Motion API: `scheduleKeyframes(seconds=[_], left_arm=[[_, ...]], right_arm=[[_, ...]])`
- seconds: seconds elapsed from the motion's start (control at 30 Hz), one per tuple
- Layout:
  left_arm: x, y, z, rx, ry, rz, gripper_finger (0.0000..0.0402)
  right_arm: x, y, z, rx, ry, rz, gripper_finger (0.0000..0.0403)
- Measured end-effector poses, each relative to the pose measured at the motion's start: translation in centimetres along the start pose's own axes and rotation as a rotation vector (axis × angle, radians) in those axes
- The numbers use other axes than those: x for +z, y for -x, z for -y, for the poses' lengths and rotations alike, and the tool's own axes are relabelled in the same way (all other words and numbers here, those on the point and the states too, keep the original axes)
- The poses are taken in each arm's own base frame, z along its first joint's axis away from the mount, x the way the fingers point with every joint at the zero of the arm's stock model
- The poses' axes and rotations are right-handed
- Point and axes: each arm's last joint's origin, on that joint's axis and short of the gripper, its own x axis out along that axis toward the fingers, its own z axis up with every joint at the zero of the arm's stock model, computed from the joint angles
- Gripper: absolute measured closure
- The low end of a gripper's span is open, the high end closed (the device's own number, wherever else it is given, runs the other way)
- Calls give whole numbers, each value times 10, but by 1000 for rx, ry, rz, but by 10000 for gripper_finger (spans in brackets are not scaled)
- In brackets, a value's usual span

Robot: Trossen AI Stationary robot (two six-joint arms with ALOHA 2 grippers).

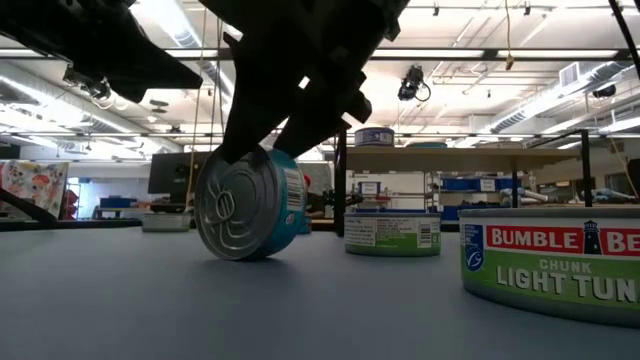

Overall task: Stack canned seafood by type on shelf
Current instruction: Stack the center light blue tuna can on top of the light blue tuna can on the shelf

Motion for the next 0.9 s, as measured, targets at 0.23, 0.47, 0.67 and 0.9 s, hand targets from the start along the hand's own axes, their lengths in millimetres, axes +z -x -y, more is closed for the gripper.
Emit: scheduleKeyframes(seconds=[0.23,0.47,0.67,0.9], left_arm=[[0,0,0,0,0,-1,401],[0,0,0,1,-1,-2,401],[0,0,0,0,-1,-1,401],[0,0,0,0,1,0,401]], right_arm=[[0,-1,2,-6,9,-10,191],[1,-1,4,-9,78,-8,281],[11,14,10,6,108,8,281],[49,77,51,-17,72,83,281]])
